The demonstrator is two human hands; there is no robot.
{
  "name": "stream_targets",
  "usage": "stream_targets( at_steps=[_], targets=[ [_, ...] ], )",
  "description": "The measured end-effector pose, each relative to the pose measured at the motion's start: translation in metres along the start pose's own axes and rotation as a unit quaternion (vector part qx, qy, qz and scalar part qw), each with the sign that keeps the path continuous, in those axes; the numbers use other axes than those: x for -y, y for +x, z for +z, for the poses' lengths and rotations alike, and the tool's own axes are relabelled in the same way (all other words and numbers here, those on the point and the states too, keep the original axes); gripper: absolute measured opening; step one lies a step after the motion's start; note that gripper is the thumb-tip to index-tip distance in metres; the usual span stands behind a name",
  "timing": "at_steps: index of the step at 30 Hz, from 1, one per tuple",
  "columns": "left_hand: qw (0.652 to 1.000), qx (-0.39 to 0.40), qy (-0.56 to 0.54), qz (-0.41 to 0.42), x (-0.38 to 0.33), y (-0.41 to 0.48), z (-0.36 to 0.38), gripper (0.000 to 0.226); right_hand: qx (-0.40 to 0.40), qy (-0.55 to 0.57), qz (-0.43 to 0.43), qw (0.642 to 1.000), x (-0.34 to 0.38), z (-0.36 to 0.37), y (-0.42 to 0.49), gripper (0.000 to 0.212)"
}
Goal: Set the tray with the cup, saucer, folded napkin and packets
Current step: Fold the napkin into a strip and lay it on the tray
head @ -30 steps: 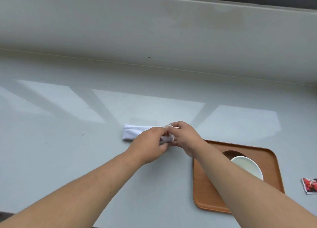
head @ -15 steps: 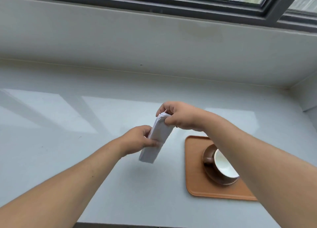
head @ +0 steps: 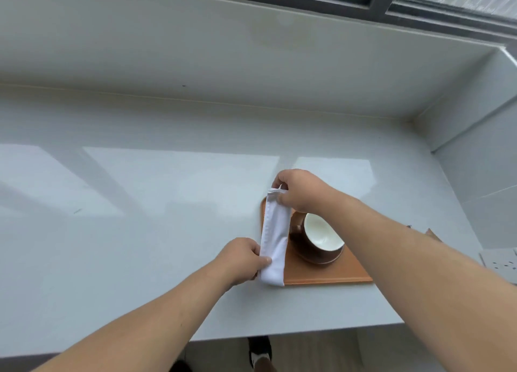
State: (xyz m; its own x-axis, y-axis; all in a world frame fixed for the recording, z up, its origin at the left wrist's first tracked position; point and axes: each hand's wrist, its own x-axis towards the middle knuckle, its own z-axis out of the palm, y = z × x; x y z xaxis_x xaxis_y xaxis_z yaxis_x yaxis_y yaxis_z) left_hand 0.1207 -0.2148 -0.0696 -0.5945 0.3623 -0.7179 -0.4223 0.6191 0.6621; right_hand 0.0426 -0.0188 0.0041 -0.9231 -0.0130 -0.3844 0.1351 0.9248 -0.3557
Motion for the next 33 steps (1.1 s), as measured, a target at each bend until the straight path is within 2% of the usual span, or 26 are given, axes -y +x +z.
stream_targets(
  at_steps=[6, 13, 19, 26, 29, 33],
  targets=[
    [0.998, -0.025, 0.016, -0.062, 0.002, 0.02, 0.027, 0.029, 0.054, -0.041, -0.054, 0.996, -0.021, 0.029, 0.031, 0.017],
    [0.974, -0.082, 0.196, -0.083, -0.014, 0.035, 0.031, 0.038, 0.071, -0.046, -0.07, 0.994, -0.034, 0.038, 0.051, 0.018],
    [0.952, -0.105, 0.278, -0.077, -0.013, 0.037, 0.033, 0.037, 0.055, -0.022, -0.076, 0.995, -0.047, 0.045, 0.052, 0.016],
    [0.948, -0.129, 0.273, -0.097, -0.004, 0.032, 0.027, 0.045, 0.033, 0.011, -0.112, 0.993, -0.049, 0.055, 0.054, 0.014],
    [0.948, -0.132, 0.274, -0.098, -0.002, 0.031, 0.03, 0.046, 0.021, -0.047, -0.121, 0.991, -0.05, 0.056, 0.054, 0.011],
    [0.943, -0.122, 0.293, -0.099, -0.007, 0.032, 0.033, 0.04, 0.025, -0.153, -0.049, 0.987, -0.052, 0.045, 0.062, 0.038]
  ],
)
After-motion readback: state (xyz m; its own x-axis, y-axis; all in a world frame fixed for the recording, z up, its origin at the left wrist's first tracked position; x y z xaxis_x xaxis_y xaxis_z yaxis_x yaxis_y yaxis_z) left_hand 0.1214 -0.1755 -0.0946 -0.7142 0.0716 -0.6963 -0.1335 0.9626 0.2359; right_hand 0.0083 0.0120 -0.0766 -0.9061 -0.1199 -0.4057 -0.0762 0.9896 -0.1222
